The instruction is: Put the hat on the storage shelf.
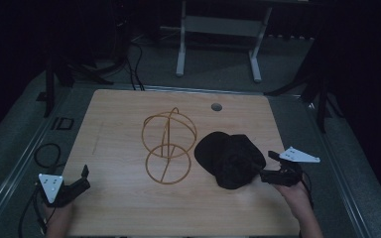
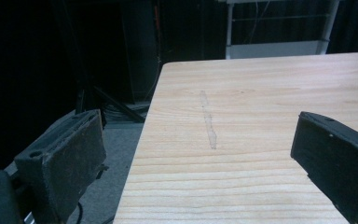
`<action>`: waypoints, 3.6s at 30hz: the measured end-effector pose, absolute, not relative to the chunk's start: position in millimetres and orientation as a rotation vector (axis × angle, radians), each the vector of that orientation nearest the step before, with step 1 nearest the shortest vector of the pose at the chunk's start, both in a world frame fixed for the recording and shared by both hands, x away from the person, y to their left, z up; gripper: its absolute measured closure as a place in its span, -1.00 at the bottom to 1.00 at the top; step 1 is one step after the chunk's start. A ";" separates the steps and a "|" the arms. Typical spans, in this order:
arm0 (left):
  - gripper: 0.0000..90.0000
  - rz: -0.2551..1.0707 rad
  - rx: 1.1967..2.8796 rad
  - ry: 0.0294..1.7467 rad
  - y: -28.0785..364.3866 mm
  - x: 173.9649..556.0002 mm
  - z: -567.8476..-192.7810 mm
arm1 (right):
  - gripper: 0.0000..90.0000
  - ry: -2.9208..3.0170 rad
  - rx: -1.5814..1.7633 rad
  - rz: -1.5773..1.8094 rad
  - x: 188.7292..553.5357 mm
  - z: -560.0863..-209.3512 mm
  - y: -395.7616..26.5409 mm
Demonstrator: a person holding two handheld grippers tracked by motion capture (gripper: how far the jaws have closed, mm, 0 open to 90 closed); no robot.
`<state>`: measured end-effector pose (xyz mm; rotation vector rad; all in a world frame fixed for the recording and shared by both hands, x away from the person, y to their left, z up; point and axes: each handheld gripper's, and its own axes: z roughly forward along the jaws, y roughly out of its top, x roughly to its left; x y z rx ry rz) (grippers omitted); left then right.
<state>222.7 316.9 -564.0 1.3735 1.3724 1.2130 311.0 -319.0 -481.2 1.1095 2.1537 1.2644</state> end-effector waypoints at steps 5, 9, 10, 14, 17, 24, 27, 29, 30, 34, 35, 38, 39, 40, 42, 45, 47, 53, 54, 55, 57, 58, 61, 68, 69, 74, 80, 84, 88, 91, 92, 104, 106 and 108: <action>-0.92 1.196 1.368 1.358 318.0 222.1 -564.2 | -0.48 2.241 1.027 1.257 318.4 -485.2 -303.7; -0.92 1.188 1.370 1.355 318.4 222.3 -564.1 | -0.36 2.281 0.994 1.210 325.7 -487.5 -293.2; -0.92 1.188 1.372 1.354 318.3 222.3 -564.1 | -0.30 2.293 0.987 1.205 327.7 -488.1 -290.9; -0.92 1.190 1.374 1.354 318.2 222.3 -564.1 | -0.18 2.363 0.939 1.159 333.6 -492.6 -281.7; -0.92 1.192 1.377 1.352 317.8 222.3 -564.1 | 0.03 2.360 0.902 1.102 334.1 -496.6 -277.3; -0.92 1.190 1.380 1.345 317.3 222.3 -564.1 | 0.57 2.355 0.912 1.042 335.5 -498.8 -275.5; -0.92 1.187 1.377 1.347 317.7 222.4 -564.1 | 0.79 2.342 0.911 1.030 335.5 -500.3 -274.6; -0.92 1.187 1.377 1.347 317.8 222.4 -564.1 | 0.84 2.331 0.897 1.029 334.9 -500.9 -274.3; -0.92 1.186 1.377 1.346 317.9 222.3 -564.1 | 0.87 2.323 0.897 1.030 334.4 -501.2 -274.0; -0.92 1.187 1.373 1.346 318.1 222.2 -564.2 | 0.91 2.291 0.902 1.035 332.8 -499.9 -273.3; -0.92 1.186 1.373 1.346 318.2 222.2 -564.2 | 0.91 2.284 0.911 1.037 332.5 -499.1 -273.3; -0.92 1.186 1.371 1.347 318.2 222.2 -564.3 | 0.91 2.275 0.932 1.050 332.7 -495.5 -274.1; -0.92 1.187 1.371 1.347 318.3 222.2 -564.2 | 0.91 2.272 0.938 1.058 333.0 -494.0 -274.7; -0.92 1.187 1.371 1.347 318.3 222.2 -564.2 | 0.91 2.268 0.943 1.065 333.0 -492.2 -275.4; -0.92 1.185 1.371 1.349 318.4 222.1 -564.2 | 0.91 2.262 0.947 1.080 332.9 -488.2 -276.6; -0.92 1.182 1.371 1.351 318.6 222.1 -564.1 | 0.92 2.249 0.952 1.105 332.3 -481.6 -278.2; -0.92 1.182 1.370 1.352 318.7 222.1 -564.1 | 0.92 2.245 0.960 1.109 332.2 -477.1 -279.0; -0.92 1.177 1.361 1.356 319.5 222.1 -564.2 | 0.92 2.210 0.963 1.135 330.6 -461.7 -282.7; -0.92 1.177 1.358 1.357 319.5 222.1 -564.2 | 0.92 2.202 0.963 1.139 330.1 -458.6 -283.6; -0.92 1.176 1.358 1.356 319.4 222.1 -564.2 | 0.92 2.194 0.963 1.142 329.4 -455.5 -284.3; -0.92 1.177 1.362 1.356 319.3 222.2 -564.2 | 0.92 2.177 0.960 1.150 327.9 -449.5 -286.1; -0.92 1.177 1.362 1.356 319.3 222.2 -564.2 | 0.92 2.172 0.965 1.157 327.3 -446.6 -287.2; -0.92 1.177 1.361 1.356 319.4 222.0 -564.2 | 0.92 2.154 0.971 1.175 326.1 -438.2 -290.5; -0.92 1.176 1.362 1.355 319.4 222.1 -564.2 | 0.92 2.117 0.967 1.177 324.2 -418.2 -297.1; -0.92 1.175 1.362 1.354 319.5 222.1 -564.2 | 0.92 2.112 0.964 1.180 324.0 -415.2 -298.1; -0.92 1.176 1.364 1.353 319.4 222.0 -564.2 | 0.92 2.087 0.954 1.191 323.7 -398.9 -301.1; -0.92 1.174 1.364 1.351 319.6 222.0 -564.2 | 0.92 2.045 0.945 1.210 323.2 -376.9 -304.1; -0.92 1.172 1.362 1.351 319.7 222.3 -564.1 | 0.92 2.020 0.933 1.215 322.6 -360.8 -305.0; -0.92 1.171 1.363 1.350 319.8 222.5 -564.1 | 0.92 1.991 0.918 1.223 322.1 -343.9 -305.9; -0.92 1.170 1.363 1.348 319.8 222.6 -564.2 | 0.92 1.975 0.904 1.234 321.3 -332.5 -306.2; -0.92 1.169 1.364 1.346 319.9 222.5 -564.2 | 0.92 1.971 0.903 1.240 321.1 -329.3 -306.2; -0.92 1.174 1.361 1.343 319.5 221.8 -564.3 | 0.92 1.898 0.836 1.275 317.4 -278.7 -299.6; -0.92 1.172 1.359 1.345 319.7 221.9 -564.3 | 0.92 1.892 0.826 1.291 316.7 -273.5 -297.2; -0.92 1.171 1.359 1.345 319.9 222.0 -564.3 | 0.92 1.890 0.817 1.305 316.6 -269.2 -294.4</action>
